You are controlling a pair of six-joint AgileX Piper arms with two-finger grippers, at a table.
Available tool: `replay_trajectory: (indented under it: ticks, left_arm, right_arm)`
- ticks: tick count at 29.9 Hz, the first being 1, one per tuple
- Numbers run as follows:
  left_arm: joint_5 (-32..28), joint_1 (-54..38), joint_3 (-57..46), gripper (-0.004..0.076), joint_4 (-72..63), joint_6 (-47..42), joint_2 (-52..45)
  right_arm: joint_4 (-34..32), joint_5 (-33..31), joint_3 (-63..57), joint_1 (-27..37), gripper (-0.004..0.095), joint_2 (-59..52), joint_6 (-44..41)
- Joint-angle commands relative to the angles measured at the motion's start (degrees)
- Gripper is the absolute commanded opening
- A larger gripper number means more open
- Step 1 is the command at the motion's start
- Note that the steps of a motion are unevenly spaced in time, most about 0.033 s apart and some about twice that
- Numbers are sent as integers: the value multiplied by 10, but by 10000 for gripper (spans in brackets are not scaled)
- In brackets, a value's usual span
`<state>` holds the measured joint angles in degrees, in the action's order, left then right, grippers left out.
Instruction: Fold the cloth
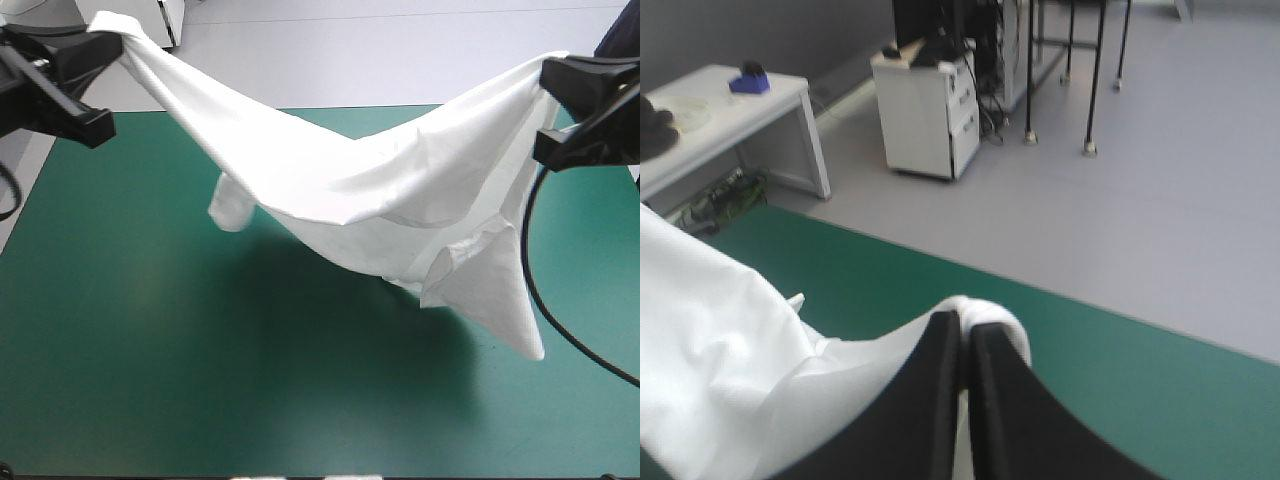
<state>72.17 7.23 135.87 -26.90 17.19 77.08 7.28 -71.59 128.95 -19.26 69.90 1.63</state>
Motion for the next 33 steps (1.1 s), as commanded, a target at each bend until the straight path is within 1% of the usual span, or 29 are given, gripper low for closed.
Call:
replay_trajectory:
  ticks: [1,5,9,14,18,21,25,30,33]
  left_arm:
    - [-55,1,91,-22,-42,-1,-14]
    - [-91,1,164,-22,-53,-1,-14]
    - [-101,1,212,-22,-53,-6,-14]
    - [-102,1,222,-22,-53,-10,-14]
    - [-83,1,206,-22,-51,-17,-7]
    - [-41,1,167,-22,-47,-19,0]
    - [15,1,89,-22,-5,-19,14]
    - [3,1,-73,-22,16,-3,37]
    - [-23,1,-159,-22,28,9,67]
  right_arm:
    - [29,0,79,-1,-14,-10,26]
    - [37,14,145,-1,-14,-8,32]
    - [36,19,192,-1,-14,-8,32]
    - [36,7,198,-1,-14,-7,32]
    - [28,0,175,-1,-14,-2,28]
    - [3,0,122,-1,-14,-2,21]
    - [-28,0,13,-1,-15,-3,6]
    - [-81,10,-165,-1,-17,1,-16]
    - [-112,70,-277,-1,-17,11,-21]
